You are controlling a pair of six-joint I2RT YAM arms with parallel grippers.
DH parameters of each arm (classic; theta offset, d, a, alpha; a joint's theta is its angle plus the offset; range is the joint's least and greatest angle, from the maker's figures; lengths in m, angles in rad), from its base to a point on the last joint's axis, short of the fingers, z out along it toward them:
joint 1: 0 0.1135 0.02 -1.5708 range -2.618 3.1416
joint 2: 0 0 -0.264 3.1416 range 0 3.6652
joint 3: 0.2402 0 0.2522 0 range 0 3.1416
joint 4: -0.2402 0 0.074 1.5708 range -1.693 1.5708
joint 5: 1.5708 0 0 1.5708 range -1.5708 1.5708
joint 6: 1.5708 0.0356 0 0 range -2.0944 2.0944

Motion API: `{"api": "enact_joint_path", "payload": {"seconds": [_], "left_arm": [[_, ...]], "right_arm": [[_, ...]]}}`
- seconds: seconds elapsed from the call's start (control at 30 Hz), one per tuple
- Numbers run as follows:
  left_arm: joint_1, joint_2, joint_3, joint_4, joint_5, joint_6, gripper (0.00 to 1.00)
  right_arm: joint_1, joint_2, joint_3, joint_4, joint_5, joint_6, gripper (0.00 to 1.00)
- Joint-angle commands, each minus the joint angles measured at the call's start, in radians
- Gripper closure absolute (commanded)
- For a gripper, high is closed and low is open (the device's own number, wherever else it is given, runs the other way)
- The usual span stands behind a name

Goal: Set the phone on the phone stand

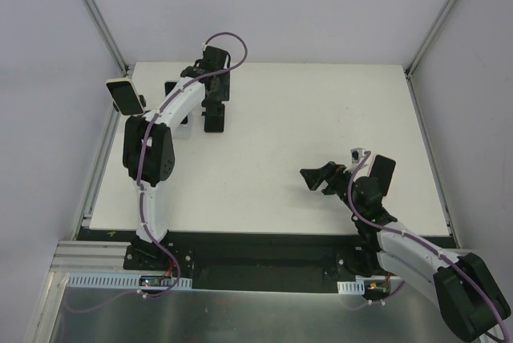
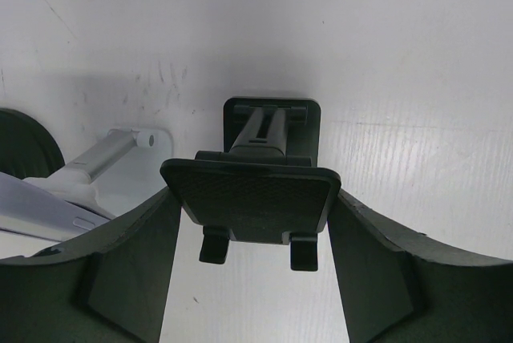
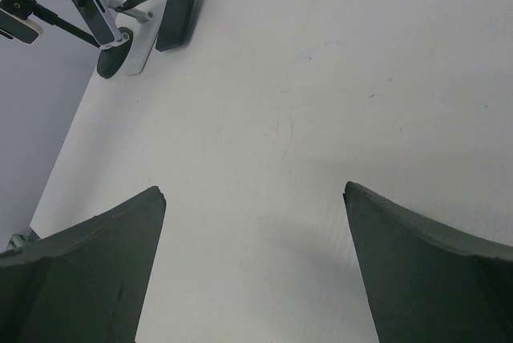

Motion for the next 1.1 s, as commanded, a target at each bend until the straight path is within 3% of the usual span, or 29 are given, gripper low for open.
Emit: {"api": "enact_joint_path", "payload": {"seconds": [0.0,0.03,0.07,0.2,0.23,0.53,0.7,0.93,1.03,1.07], "left_arm": [[0.01,-0.016,-0.015,-0.003,0.041,0.01,0.88],[0.01,-0.019,-0.021,-0.004,0.053,0.008,0.77],[0.01,-0.021,-0.02,-0.009,0.047,0.001,0.51],[0.009,-0.083,-0.023,-0.04,0.051,-0.019,0.07],[0.009,-0.128,-0.011,-0.053,0.053,-0.034,0.01],[-0.063,-0.551,-0.026,-0.104,0.137,-0.055,0.01],[-0.085,-0.708,-0.348,0.09,0.438,-0.08,0.04],[-0.194,-0.801,-0.628,0.206,0.331,-0.03,0.07],[-0.235,-0.843,-0.681,0.219,0.335,-0.056,0.07],[-0.258,-0.854,-0.685,0.219,0.335,-0.056,0.07]], "right_arm": [[-0.005,-0.012,-0.04,0.065,-0.004,-0.008,0.04],[-0.005,-0.015,-0.042,0.065,-0.003,-0.008,0.04],[-0.006,-0.017,-0.043,0.065,-0.001,-0.006,0.04],[-0.005,-0.009,-0.042,0.066,-0.001,-0.005,0.04],[-0.006,-0.006,-0.04,0.066,-0.001,-0.005,0.04],[-0.005,-0.002,-0.022,0.033,0.006,-0.005,0.04],[0.0,0.031,0.02,-0.026,-0.001,-0.012,0.04],[0.043,0.084,0.116,-0.16,0.012,-0.034,0.04],[0.044,0.113,0.214,-0.324,0.061,-0.043,0.04],[0.043,0.117,0.262,-0.493,0.118,-0.051,0.04]]}}
